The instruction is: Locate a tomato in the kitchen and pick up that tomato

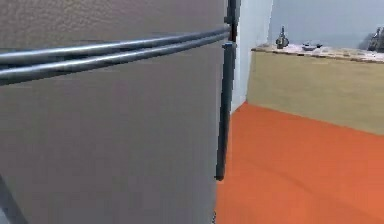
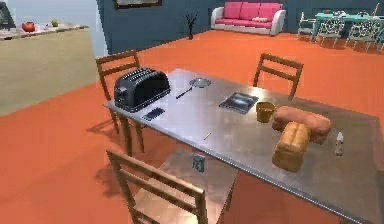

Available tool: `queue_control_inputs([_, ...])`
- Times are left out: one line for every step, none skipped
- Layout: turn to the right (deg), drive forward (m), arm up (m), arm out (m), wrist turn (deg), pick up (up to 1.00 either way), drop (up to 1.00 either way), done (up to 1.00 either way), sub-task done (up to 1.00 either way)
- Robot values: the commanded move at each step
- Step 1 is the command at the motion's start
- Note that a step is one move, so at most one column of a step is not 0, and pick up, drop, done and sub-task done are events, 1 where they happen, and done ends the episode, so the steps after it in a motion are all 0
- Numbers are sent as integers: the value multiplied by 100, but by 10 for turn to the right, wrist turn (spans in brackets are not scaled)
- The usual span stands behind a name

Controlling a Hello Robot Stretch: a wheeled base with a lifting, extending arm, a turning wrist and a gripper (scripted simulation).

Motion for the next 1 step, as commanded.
queue_control_inputs([0, 10, 0, 0, 0, 0, 0, 0, 0])
